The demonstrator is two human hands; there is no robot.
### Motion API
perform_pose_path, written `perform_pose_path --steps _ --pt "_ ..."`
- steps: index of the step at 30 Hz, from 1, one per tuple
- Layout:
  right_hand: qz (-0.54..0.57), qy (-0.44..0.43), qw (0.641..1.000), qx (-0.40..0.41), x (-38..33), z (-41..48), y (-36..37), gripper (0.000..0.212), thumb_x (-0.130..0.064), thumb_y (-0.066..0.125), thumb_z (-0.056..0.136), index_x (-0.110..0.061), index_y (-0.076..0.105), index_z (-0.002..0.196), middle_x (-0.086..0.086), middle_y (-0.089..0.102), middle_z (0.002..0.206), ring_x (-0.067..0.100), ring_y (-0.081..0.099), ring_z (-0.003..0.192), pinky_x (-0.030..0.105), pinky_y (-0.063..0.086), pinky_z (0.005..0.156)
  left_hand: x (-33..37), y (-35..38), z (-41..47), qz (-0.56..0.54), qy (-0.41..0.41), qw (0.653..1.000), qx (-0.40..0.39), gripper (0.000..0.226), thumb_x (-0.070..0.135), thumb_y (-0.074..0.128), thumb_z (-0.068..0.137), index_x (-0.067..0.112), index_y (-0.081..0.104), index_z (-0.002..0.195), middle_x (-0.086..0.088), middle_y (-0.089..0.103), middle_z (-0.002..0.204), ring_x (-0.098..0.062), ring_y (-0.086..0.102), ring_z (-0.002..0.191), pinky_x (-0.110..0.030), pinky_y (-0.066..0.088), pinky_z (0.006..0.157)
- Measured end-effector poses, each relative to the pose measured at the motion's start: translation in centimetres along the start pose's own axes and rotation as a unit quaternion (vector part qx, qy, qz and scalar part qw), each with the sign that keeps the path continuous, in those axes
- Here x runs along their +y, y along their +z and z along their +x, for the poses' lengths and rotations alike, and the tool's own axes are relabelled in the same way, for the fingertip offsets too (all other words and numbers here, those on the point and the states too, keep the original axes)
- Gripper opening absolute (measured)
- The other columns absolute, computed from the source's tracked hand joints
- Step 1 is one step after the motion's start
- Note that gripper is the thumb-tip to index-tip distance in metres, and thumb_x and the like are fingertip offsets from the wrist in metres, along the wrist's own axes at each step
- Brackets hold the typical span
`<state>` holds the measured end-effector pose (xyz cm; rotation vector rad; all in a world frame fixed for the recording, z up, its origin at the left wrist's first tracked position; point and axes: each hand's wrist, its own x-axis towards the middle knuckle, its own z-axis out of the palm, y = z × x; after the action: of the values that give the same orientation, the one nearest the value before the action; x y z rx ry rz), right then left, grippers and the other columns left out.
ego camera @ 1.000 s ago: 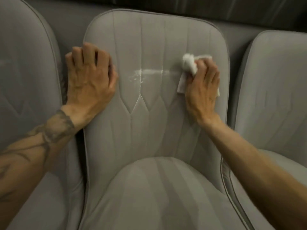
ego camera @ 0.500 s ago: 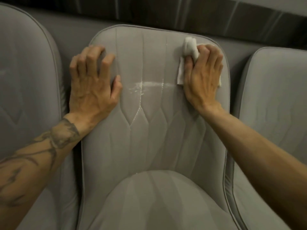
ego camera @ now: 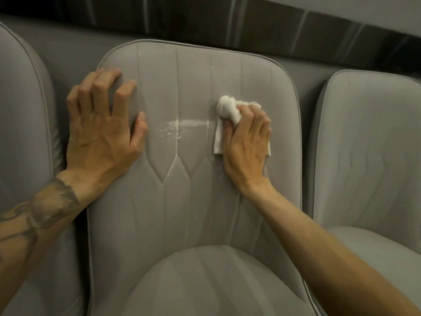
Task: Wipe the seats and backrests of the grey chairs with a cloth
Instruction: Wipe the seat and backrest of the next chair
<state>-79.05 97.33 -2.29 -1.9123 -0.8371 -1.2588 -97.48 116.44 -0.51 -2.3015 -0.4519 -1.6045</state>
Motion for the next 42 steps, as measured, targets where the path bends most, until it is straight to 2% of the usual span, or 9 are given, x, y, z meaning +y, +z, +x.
perform_pose_path --steps 3,8,14,19,24,26,31,37,42 --pt "0.011 -0.005 1.000 -0.026 0.7 0.6 -0.5 0.035 -0.038 0.051 0.103 -0.011 0.055 0.125 0.010 0.052 0.126 0.026 0.049 0.109 0.040 0.042 0.094 0.1 -0.2 -0.1 -0.009 -0.008 1.000 -0.009 0.051 0.035 0.050 0.102 0.010 0.042 0.146 -0.024 0.039 0.154 -0.040 0.032 0.142 -0.056 0.027 0.116" --pt "0.007 0.028 0.998 0.047 -0.4 3.5 0.5 0.036 -0.042 0.048 0.104 -0.014 0.053 0.125 0.007 0.051 0.126 0.022 0.047 0.109 0.035 0.039 0.096 0.2 -0.4 0.0 -0.006 -0.009 1.000 -0.009 0.052 0.034 0.050 0.102 0.009 0.043 0.146 -0.025 0.040 0.154 -0.039 0.032 0.142 -0.057 0.028 0.116" --pt "-0.032 -0.093 0.995 -0.018 1.6 1.5 -0.3 0.037 -0.040 0.042 0.105 -0.012 0.051 0.129 0.012 0.052 0.128 0.024 0.043 0.112 0.033 0.033 0.095 0.2 -0.3 0.1 -0.008 -0.010 1.000 -0.011 0.051 0.034 0.050 0.102 0.010 0.043 0.146 -0.025 0.040 0.154 -0.040 0.032 0.143 -0.055 0.027 0.117" --pt "-0.054 0.008 0.996 0.075 1.3 5.4 0.6 0.035 -0.040 0.041 0.105 -0.013 0.051 0.124 0.011 0.053 0.125 0.023 0.045 0.110 0.033 0.034 0.095 0.2 -0.3 0.0 -0.001 -0.007 1.000 -0.010 0.050 0.033 0.051 0.101 0.010 0.043 0.145 -0.024 0.041 0.154 -0.041 0.033 0.142 -0.054 0.028 0.115" --pt "-0.024 -0.122 0.987 -0.104 0.8 -3.9 -0.5 0.040 -0.034 0.047 0.104 -0.009 0.052 0.135 0.014 0.051 0.136 0.030 0.046 0.121 0.037 0.036 0.104 0.2 -0.4 0.0 -0.008 -0.011 1.000 -0.011 0.049 0.033 0.050 0.102 0.009 0.043 0.145 -0.025 0.040 0.155 -0.040 0.033 0.142 -0.055 0.029 0.115" --pt "-0.021 -0.159 0.981 -0.106 2.2 -1.5 -1.0 0.037 -0.033 0.048 0.103 -0.011 0.050 0.134 0.014 0.051 0.134 0.029 0.046 0.118 0.036 0.034 0.102 0.2 -0.5 0.0 -0.016 -0.016 1.000 -0.012 0.049 0.033 0.049 0.103 0.009 0.043 0.146 -0.025 0.040 0.155 -0.041 0.033 0.142 -0.055 0.029 0.115" --pt "-0.019 -0.003 0.998 0.059 -0.1 5.7 1.0 0.033 -0.038 0.046 0.104 -0.013 0.052 0.124 0.010 0.053 0.125 0.021 0.044 0.109 0.033 0.037 0.094 0.3 -0.4 -0.1 -0.011 -0.014 1.000 -0.013 0.049 0.032 0.049 0.103 0.010 0.043 0.146 -0.025 0.040 0.155 -0.041 0.033 0.142 -0.054 0.029 0.115" --pt "-0.004 -0.121 0.988 -0.092 -0.1 -3.2 -0.1 0.039 -0.034 0.048 0.104 -0.008 0.053 0.132 0.015 0.052 0.134 0.029 0.047 0.119 0.037 0.037 0.103 0.3 -0.5 -0.5 -0.026 -0.021 0.999 -0.023 0.053 0.031 0.051 0.102 0.011 0.041 0.150 -0.023 0.038 0.159 -0.041 0.031 0.147 -0.054 0.028 0.117" --pt "-0.024 0.020 0.997 0.072 -0.6 6.8 0.9 0.035 -0.038 0.044 0.103 -0.013 0.053 0.124 0.010 0.053 0.123 0.021 0.045 0.107 0.035 0.039 0.091 0.0 -0.6 -0.6 -0.034 -0.014 0.999 -0.024 0.054 0.030 0.051 0.102 0.011 0.040 0.151 -0.024 0.037 0.159 -0.041 0.029 0.148 -0.054 0.027 0.119"
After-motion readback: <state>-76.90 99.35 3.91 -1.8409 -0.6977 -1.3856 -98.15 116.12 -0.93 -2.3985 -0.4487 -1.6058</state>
